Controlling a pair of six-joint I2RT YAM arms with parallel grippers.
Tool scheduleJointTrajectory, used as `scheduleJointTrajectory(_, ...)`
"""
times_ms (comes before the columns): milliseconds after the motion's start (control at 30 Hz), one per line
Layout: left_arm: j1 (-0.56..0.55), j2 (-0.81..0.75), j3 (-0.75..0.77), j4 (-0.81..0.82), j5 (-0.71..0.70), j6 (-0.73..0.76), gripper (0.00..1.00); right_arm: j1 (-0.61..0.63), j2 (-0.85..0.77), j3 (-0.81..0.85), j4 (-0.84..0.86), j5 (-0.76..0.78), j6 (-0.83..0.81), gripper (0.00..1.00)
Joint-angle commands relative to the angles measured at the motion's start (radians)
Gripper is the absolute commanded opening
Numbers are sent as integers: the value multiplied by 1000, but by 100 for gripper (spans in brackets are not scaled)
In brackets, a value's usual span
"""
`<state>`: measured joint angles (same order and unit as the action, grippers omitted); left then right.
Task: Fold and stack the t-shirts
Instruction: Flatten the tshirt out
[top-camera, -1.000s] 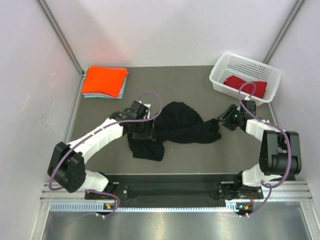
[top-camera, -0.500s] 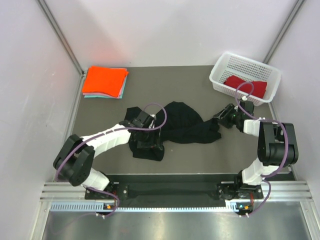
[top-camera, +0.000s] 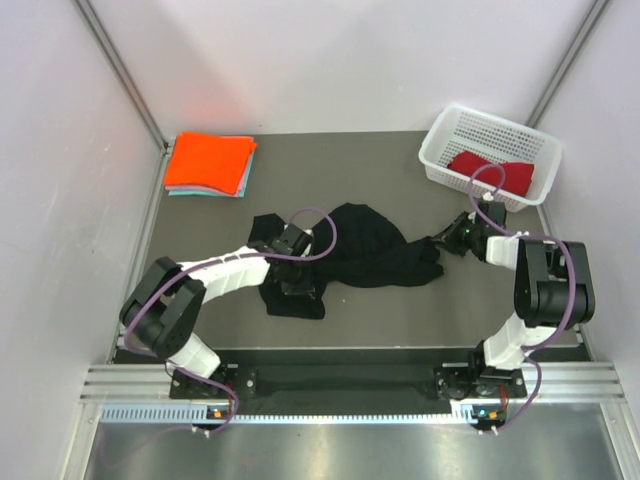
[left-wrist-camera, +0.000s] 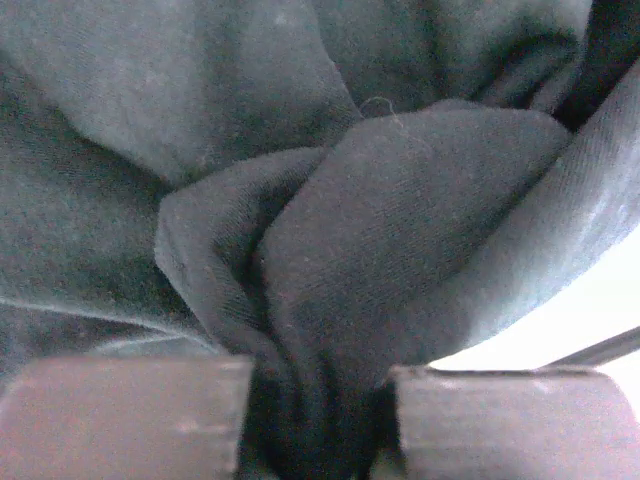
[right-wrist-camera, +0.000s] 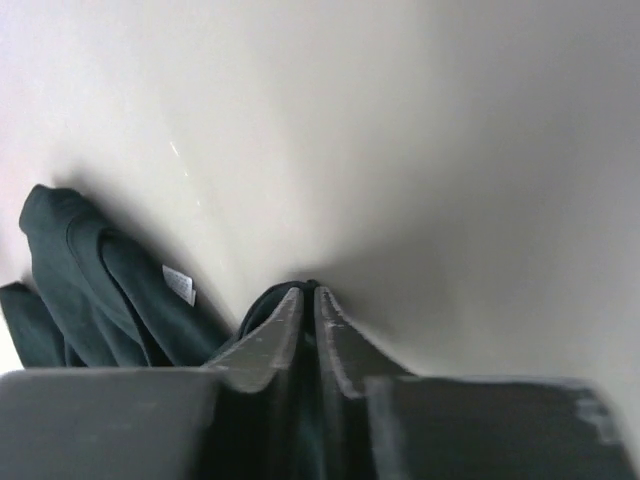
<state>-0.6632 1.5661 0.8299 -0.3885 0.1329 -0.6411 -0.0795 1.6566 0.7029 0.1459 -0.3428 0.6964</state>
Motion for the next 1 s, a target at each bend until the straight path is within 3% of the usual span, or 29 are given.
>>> scheduleJointTrajectory(0,-4,-6,34,22,-24,1,5,4,38,29,-20,39,-37,4)
scheduleJointTrajectory(33,-4,-9,38,10,-27,3,0,3,43,38,-20,38,-40,0)
scheduleJointTrajectory(167,-4,-46,80,-53,-64,12,0,0,5,119,-38,25,-72,0)
scheduleJointTrajectory(233,-6,-66,178,-142,-123,34,0,-3,-53,164,-107,53,-84,0)
scheduleJointTrajectory(267,-6,-75,227,-239,-229,69,0,-3,-123,232,-142,63,-107,0)
scheduleJointTrajectory(367,-6,-103,507,-434,-413,151,0,-3,-266,424,-383,166,-161,0)
scheduleJointTrajectory(567,-6,-120,1036,-605,-521,265,0,-9,-539,720,-549,286,-212,0)
scheduleJointTrajectory(667,-7,-133,1202,-667,-457,265,0,-13,-667,808,-624,338,-204,0)
scheduleJointTrajectory(733,-6,-167,1227,-673,-342,265,0,-11,-724,839,-673,384,-206,0)
scheduleJointTrajectory(967,-6,-368,1052,-577,-14,201,0,-13,-928,938,-790,519,-212,0)
